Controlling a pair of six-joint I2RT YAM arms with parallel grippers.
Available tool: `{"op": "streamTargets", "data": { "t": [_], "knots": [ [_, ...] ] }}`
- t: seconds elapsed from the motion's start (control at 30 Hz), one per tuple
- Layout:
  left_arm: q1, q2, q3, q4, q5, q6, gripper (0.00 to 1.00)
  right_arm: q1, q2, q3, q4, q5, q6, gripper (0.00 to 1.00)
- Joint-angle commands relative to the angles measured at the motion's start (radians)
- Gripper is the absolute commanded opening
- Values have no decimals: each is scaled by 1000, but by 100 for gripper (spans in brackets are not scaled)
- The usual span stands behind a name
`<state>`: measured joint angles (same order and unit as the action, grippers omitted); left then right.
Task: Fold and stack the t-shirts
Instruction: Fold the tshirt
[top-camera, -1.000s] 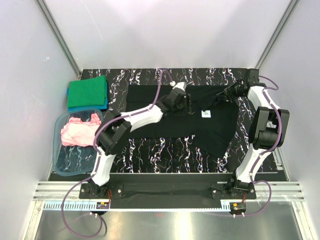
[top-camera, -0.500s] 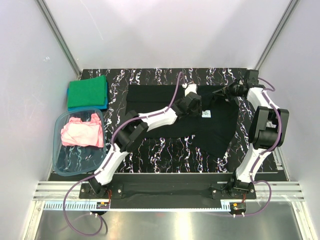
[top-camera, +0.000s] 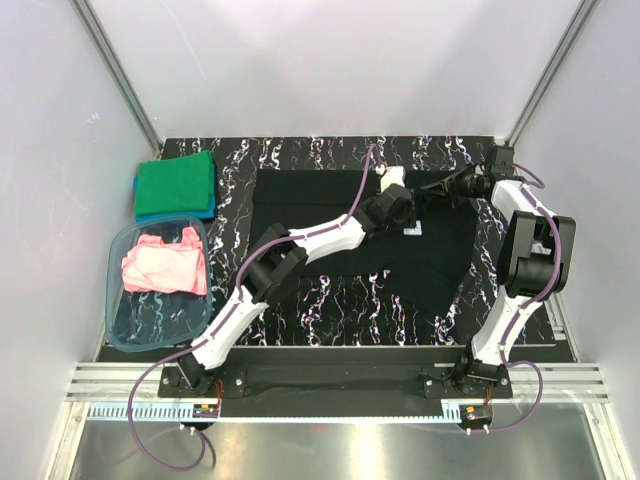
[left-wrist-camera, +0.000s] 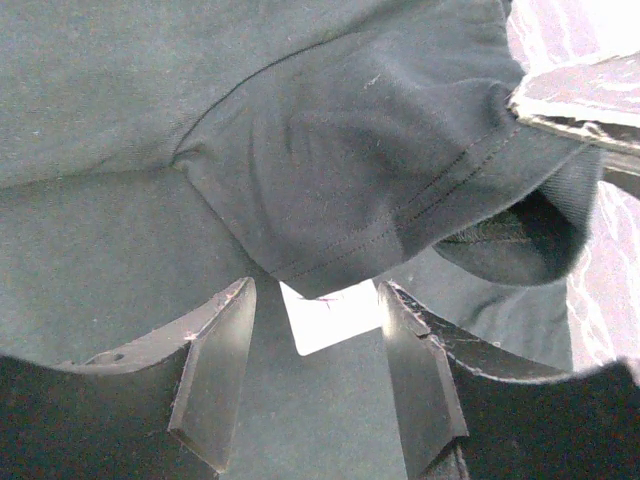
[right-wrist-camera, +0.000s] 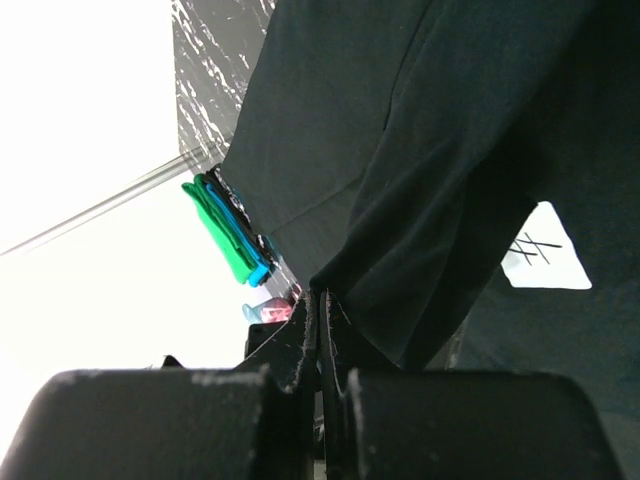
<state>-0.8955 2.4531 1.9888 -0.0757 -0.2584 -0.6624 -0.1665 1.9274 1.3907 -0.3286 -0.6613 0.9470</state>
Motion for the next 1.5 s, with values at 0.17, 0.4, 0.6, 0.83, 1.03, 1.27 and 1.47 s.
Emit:
{"op": "streamTargets", "data": {
  "t": [0.17, 0.4, 0.6, 0.83, 1.03, 1.27, 1.47],
  "knots": [
    [-8, 60, 105, 5, -51, -31, 58, 1, 2, 4, 39, -46, 13, 0],
    [-6, 64, 108, -9, -91, -62, 56, 2, 1, 4, 42, -50, 10, 0],
    [3, 90, 159, -19, -74, -77, 44, -4, -2, -7, 40, -44, 6, 0],
    [13, 35, 99, -29, -85, -66, 33, -30, -4, -2, 7, -17, -22, 0],
    [32, 23, 88, -56, -97, -83, 32, -34, -13, -5, 10, -15, -22, 0],
    [35, 23, 88, -35, -85, -85, 36, -34, -16, -12, 5, -8, -27, 0],
    [35, 14, 73, 16, -41, -62, 20, -34, -22, -10, -18, 5, -47, 0]
  ]
}}
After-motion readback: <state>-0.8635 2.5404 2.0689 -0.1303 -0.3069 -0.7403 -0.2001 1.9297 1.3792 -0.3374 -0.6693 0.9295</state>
